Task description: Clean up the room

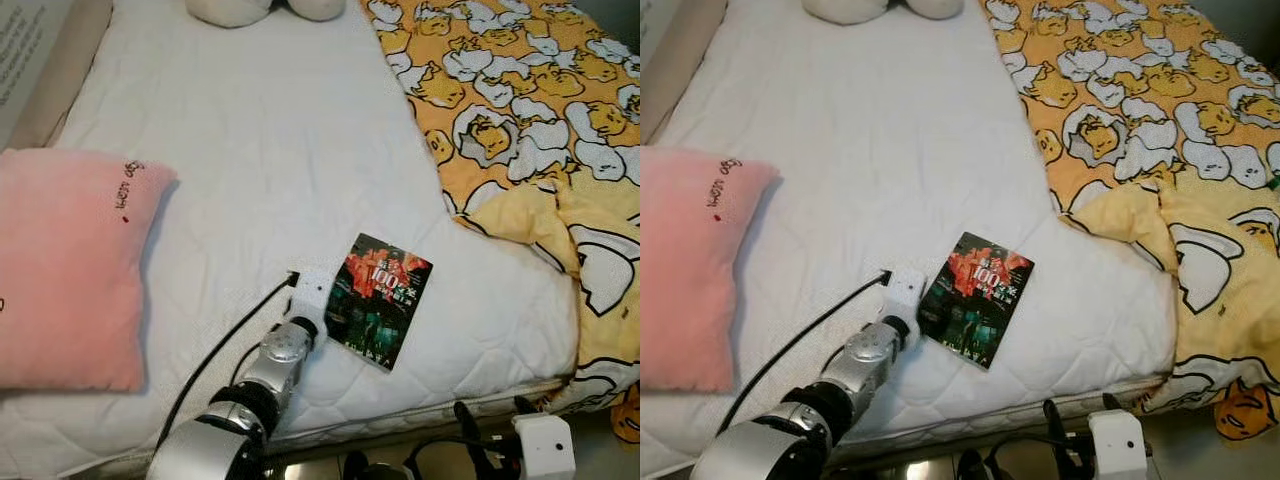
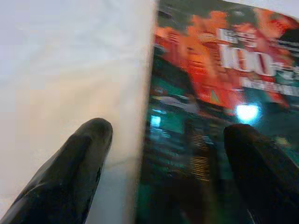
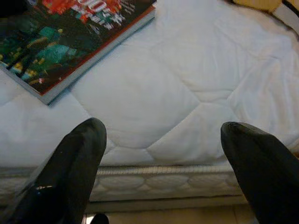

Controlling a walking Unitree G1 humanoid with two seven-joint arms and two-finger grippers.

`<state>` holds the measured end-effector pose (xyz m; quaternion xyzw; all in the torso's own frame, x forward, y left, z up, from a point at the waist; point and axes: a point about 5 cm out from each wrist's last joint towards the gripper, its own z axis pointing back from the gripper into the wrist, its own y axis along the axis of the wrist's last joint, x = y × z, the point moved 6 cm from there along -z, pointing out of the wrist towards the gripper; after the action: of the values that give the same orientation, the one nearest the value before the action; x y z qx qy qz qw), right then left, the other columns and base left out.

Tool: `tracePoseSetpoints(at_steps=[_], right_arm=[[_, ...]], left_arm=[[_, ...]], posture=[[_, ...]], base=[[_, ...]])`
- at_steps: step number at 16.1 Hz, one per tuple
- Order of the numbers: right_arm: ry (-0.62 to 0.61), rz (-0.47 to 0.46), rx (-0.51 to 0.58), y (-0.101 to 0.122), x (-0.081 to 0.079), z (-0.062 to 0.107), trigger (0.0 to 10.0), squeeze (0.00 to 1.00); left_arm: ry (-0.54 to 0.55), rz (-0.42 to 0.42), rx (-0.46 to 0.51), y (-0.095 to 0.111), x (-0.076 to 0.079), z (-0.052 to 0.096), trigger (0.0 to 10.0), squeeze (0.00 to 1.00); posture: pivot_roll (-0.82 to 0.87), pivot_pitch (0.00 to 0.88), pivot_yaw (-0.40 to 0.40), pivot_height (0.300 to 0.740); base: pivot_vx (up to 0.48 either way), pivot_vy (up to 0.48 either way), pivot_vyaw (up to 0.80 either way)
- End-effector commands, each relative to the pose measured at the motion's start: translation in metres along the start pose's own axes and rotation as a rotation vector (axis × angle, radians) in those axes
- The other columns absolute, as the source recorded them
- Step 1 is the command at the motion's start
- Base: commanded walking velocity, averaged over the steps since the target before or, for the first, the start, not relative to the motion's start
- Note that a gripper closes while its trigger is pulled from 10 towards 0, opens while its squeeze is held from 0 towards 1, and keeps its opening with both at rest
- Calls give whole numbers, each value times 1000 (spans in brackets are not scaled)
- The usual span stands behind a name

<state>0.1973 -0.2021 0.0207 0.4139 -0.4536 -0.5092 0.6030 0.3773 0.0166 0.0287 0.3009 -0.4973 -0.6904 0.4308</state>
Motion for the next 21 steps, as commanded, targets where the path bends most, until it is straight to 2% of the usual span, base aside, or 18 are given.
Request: tracePoseSetpoints(at_steps=[1, 2, 4, 6, 8, 10, 11, 13, 21], right_arm=[[1, 12, -26, -4, 2, 3, 10000, 0], [1, 13, -27, -4, 2, 3, 10000, 0], [6, 17, -32, -5, 1, 1, 10000, 0], [6, 17, -32, -4, 2, 0, 10000, 0], [4, 20, -33, -4, 2, -3, 10000, 0], [2, 21, -32, -4, 2, -5, 10000, 0], [1, 21, -31, -4, 2, -7, 10000, 0], [1, 22, -29, -4, 2, -9, 10000, 0], [-14, 22, -1, 3, 3, -22, 10000, 0]], left_arm=[[-66, 31, -78, -18, 19, 1, 10000, 0], [-83, 34, -108, -24, 23, 2, 10000, 0], [-178, 39, -178, -40, 43, 6, 10000, 0], [-210, -1, -202, -45, 49, 8, 10000, 0], [-244, -89, -269, -61, 55, 14, 0, 0], [-213, -77, -306, -68, 51, 15, 0, 0], [-196, -18, -316, -69, 49, 16, 0, 0], [-175, 28, -322, -70, 45, 16, 0, 0], [-184, -64, -328, -74, 39, 18, 0, 0]], posture=[[-104, 238, -47, 740], [-104, 238, -47, 740], [-106, 236, -45, 740], [-106, 237, -44, 740], [-108, 233, -42, 740], [-108, 224, -40, 740], [-106, 211, -37, 740], [-103, 197, -31, 740], [-97, 183, -22, 740]], base=[[0, 0, 0], [0, 0, 0], [0, 0, 0], [0, 0, 0], [0, 0, 0], [0, 0, 0], [0, 0, 0], [0, 0, 0], [0, 0, 0]])
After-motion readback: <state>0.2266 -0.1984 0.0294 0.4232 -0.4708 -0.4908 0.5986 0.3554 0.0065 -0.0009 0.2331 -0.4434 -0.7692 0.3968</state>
